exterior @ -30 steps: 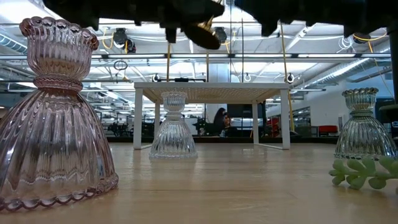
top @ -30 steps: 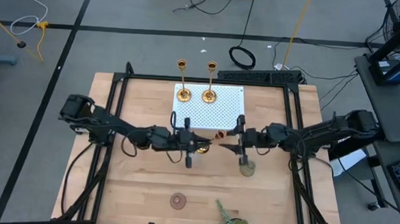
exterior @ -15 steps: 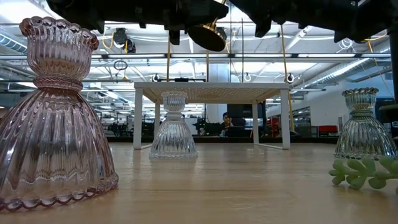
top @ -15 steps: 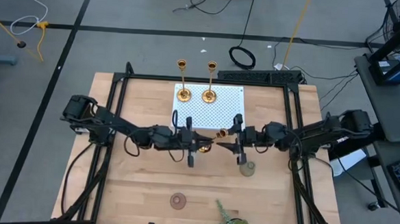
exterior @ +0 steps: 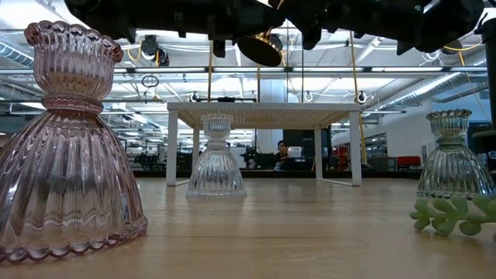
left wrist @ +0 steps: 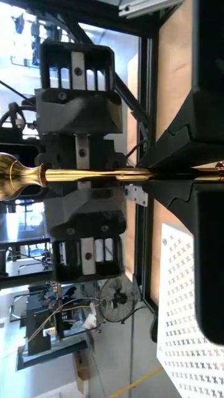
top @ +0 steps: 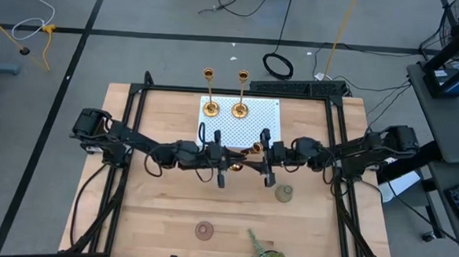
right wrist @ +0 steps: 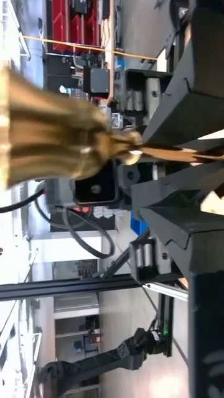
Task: Pick & Place candle stick holders
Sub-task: Put the gold candle holder on the shelf
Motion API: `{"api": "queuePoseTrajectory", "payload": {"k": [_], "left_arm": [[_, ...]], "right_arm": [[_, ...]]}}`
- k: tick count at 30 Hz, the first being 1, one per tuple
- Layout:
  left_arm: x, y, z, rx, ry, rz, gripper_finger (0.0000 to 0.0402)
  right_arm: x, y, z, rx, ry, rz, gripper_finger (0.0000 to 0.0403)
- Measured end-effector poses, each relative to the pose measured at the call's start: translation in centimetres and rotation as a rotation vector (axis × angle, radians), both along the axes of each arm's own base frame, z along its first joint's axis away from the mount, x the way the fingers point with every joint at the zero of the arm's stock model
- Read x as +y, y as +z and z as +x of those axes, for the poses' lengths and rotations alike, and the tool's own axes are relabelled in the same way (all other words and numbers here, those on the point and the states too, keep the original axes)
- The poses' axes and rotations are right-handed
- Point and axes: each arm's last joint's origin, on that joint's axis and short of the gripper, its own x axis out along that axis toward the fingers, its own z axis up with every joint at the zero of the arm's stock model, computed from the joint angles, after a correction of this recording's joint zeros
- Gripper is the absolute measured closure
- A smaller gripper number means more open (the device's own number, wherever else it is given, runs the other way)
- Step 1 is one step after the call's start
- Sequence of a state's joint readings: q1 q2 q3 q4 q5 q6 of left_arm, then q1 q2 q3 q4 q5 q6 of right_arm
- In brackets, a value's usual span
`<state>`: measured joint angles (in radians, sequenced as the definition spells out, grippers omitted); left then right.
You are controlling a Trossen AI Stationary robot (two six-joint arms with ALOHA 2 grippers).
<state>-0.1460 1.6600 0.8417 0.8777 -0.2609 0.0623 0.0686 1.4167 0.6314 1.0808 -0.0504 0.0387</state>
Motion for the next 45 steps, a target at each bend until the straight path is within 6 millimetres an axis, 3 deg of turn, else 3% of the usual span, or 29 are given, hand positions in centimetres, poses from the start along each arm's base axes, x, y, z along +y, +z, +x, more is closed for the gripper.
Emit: {"api": "queuePoseTrajectory", "payload": {"k": [6, 14, 31, 39, 45], "left_arm": [[-0.4, -0.1, -0.1, 0.008, 0.002, 0.011, 0.0385], [-0.5, 0.0, -0.1, 0.007, 0.013, 0.016, 0.0385], [-0.3, -0.7, 0.0, 0.067, 0.055, -0.048, 0.0298], [-0.1, -0.8, -0.1, 0.077, 0.126, -0.048, 0.0227], [-1.1, 1.4, -1.3, 0.026, 0.093, -0.067, 0.0207]], "right_arm": [[-0.1, 0.1, 0.0, -0.015, -0.010, -0.023, 0.0294], [-0.1, 0.0, 0.0, -0.012, -0.014, -0.029, 0.0390], [-0.3, 0.0, -0.5, 0.089, -0.033, 0.028, 0.0393], [-0.6, 1.4, -2.5, 0.183, -0.115, 0.004, 0.0393], [-1.6, 2.7, -5.0, 0.245, -0.338, -0.026, 0.0393]]}}
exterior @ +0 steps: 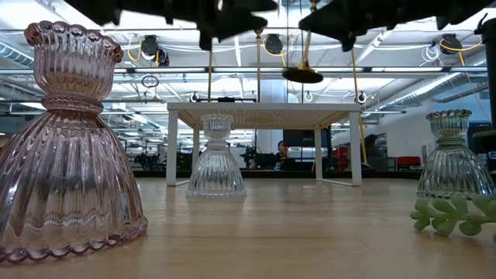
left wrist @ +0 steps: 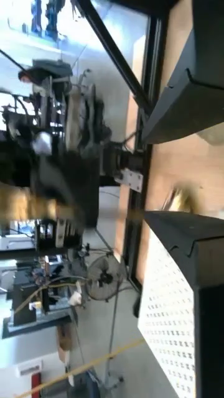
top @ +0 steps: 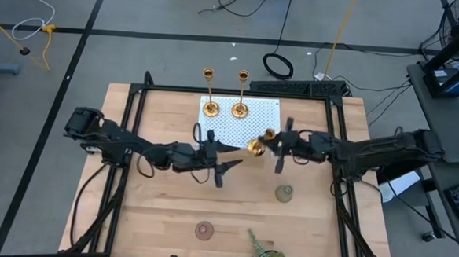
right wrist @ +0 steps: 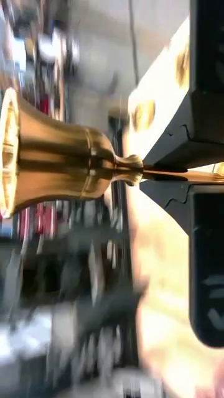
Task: Pick & Place candle stick holders
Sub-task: Put the gold candle holder on the shelf
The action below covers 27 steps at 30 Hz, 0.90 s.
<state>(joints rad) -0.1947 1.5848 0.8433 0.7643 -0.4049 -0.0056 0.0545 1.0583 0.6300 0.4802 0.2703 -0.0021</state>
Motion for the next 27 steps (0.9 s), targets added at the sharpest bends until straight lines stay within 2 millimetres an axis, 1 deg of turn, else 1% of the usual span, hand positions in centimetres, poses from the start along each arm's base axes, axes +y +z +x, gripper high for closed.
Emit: {"api": "queuePoseTrajectory", "payload": {"k": [3, 6, 9, 12, 14, 16, 20, 23, 27], "left_arm": [[-0.4, 1.6, -1.1, 0.001, -0.015, 0.035, 0.0212], [-0.4, 3.1, -2.7, 0.041, 0.009, 0.094, 0.0220], [0.1, 4.1, -4.0, 0.100, 0.067, 0.119, 0.0228], [0.7, 4.6, -4.9, 0.126, 0.130, 0.124, 0.0233], [0.9, 4.7, -5.3, 0.155, 0.160, 0.134, 0.0236], [1.2, 4.7, -5.4, 0.165, 0.176, 0.135, 0.0236], [1.4, 4.5, -5.4, 0.186, 0.196, 0.143, 0.0236], [1.5, 4.5, -5.4, 0.188, 0.199, 0.147, 0.0236], [1.6, 4.3, -5.4, 0.210, 0.212, 0.153, 0.0236]], "right_arm": [[-1.2, 0.4, -1.1, 0.034, -0.141, -0.038, 0.0393], [-2.8, 0.5, -1.4, 0.037, -0.229, -0.039, 0.0393], [-4.7, 0.5, -1.3, 0.060, -0.313, -0.040, 0.0393], [-7.0, 1.0, -0.8, 0.107, -0.390, -0.045, 0.0393], [-8.6, 1.6, -0.3, 0.123, -0.378, -0.037, 0.0393], [-10.0, 1.7, 0.2, 0.152, -0.352, -0.009, 0.0393], [-12.4, 1.3, 0.8, 0.189, -0.353, 0.032, 0.0390], [-13.5, 0.5, 0.9, 0.208, -0.357, 0.075, 0.0390], [-14.3, -0.2, 1.1, 0.224, -0.370, 0.103, 0.0390]]}}
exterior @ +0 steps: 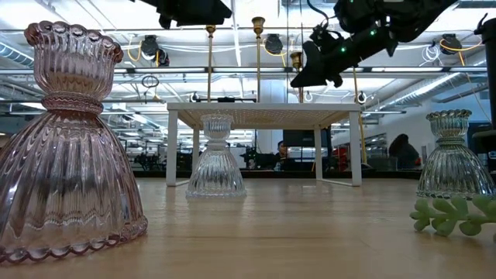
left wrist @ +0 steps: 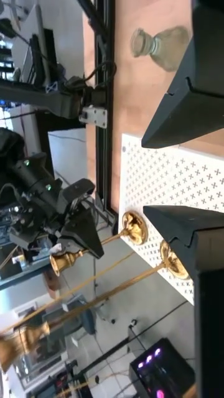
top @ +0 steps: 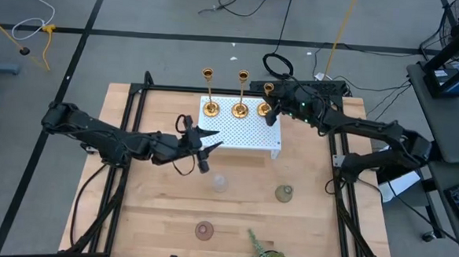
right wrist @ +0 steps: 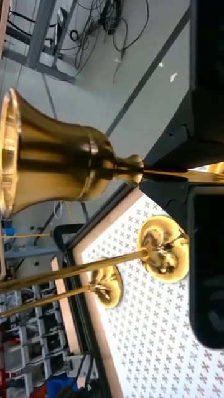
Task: Pick & Place candle stick holders
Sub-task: Put the gold candle holder on the shelf, then put the transparent glass candle holder on the shelf
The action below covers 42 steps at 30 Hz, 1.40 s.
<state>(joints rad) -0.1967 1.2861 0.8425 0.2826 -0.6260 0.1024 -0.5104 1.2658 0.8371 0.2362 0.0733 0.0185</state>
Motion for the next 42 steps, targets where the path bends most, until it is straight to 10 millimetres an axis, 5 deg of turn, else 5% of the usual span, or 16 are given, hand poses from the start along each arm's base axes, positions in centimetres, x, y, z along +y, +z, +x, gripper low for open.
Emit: {"api": "queuePoseTrajectory", "payload": {"k": [13, 30, 42], "left_arm": [[0.0, -0.2, -0.1, 0.012, 0.009, -0.023, 0.0236], [-1.1, -1.7, -0.6, 0.147, -0.019, -0.056, 0.0236], [-3.1, -3.5, -1.1, 0.275, -0.237, -0.267, 0.0236]], "right_arm": [[0.0, 0.0, -0.1, -0.020, -0.013, 0.043, 0.0372], [0.3, -0.5, -0.5, 0.065, -0.003, 0.053, 0.0267], [3.2, 1.3, -2.8, 0.109, 0.050, 0.079, 0.0213]]}}
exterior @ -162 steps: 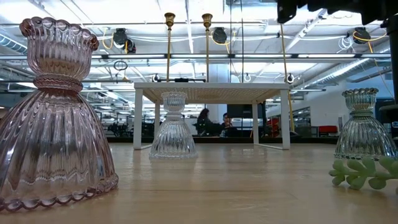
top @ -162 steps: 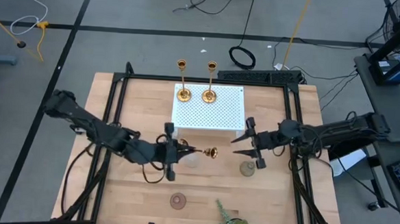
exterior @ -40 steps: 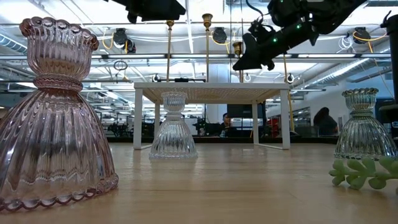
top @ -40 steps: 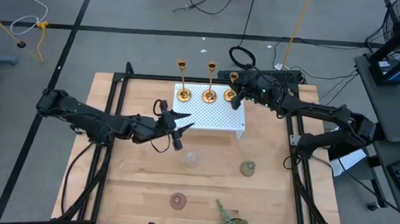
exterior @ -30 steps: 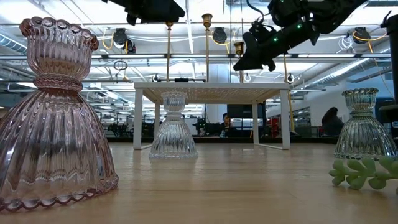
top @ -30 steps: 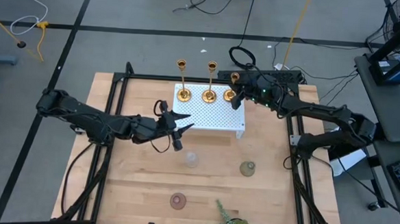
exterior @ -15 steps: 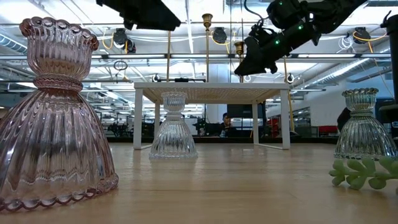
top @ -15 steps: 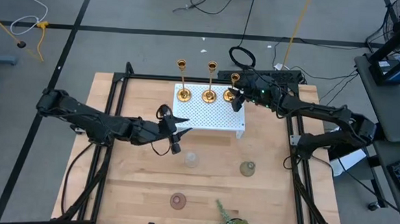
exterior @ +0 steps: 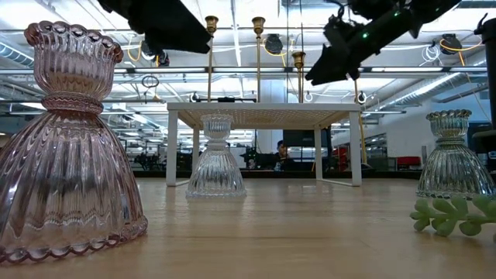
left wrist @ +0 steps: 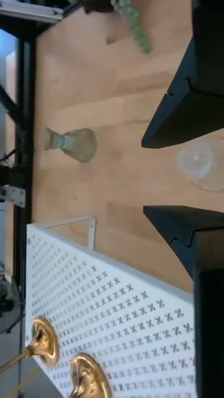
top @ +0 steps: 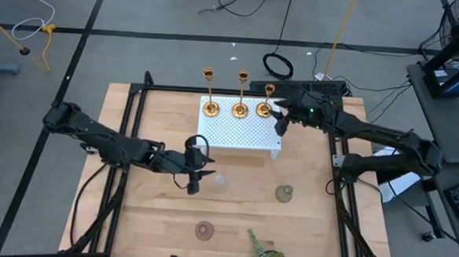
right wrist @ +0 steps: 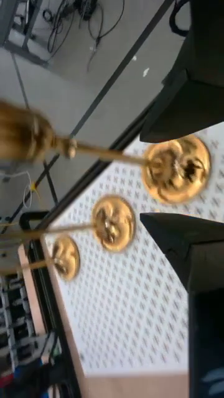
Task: Pick & Place candle stick holders
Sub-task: Put the transparent glass candle holder on the shelf
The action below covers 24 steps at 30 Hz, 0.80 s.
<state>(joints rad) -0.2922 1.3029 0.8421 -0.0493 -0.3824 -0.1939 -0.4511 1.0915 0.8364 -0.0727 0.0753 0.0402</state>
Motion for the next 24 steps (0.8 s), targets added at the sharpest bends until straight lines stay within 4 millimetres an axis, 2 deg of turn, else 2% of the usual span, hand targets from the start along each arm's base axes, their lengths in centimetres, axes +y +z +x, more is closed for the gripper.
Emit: {"api": "queuePoseTrajectory", "payload": {"k": [4, 9, 13, 15, 19, 24], "left_arm": [[-0.7, 0.4, -0.6, -0.013, -0.015, -0.036, 0.0236], [-1.9, 2.0, -3.3, 0.005, -0.109, -0.025, 0.0236], [-3.1, 2.7, -5.6, 0.010, -0.161, 0.046, 0.0236], [-3.8, 2.0, -6.2, 0.002, -0.180, 0.094, 0.0236], [-4.9, -0.9, -6.6, -0.070, -0.193, 0.089, 0.0236], [-4.6, -4.8, -6.6, -0.216, -0.166, 0.003, 0.0236]], "right_arm": [[1.7, 0.4, -0.2, -0.013, 0.048, 0.039, 0.0214], [4.4, 0.5, 0.0, -0.014, 0.133, 0.105, 0.0214], [6.8, 0.5, 0.4, -0.009, 0.279, 0.141, 0.0213], [8.1, 0.5, 0.6, -0.014, 0.347, 0.171, 0.0214], [10.4, 0.5, 0.7, -0.008, 0.445, 0.182, 0.0214], [12.5, 0.5, 0.6, 0.000, 0.539, 0.181, 0.0213]]}}
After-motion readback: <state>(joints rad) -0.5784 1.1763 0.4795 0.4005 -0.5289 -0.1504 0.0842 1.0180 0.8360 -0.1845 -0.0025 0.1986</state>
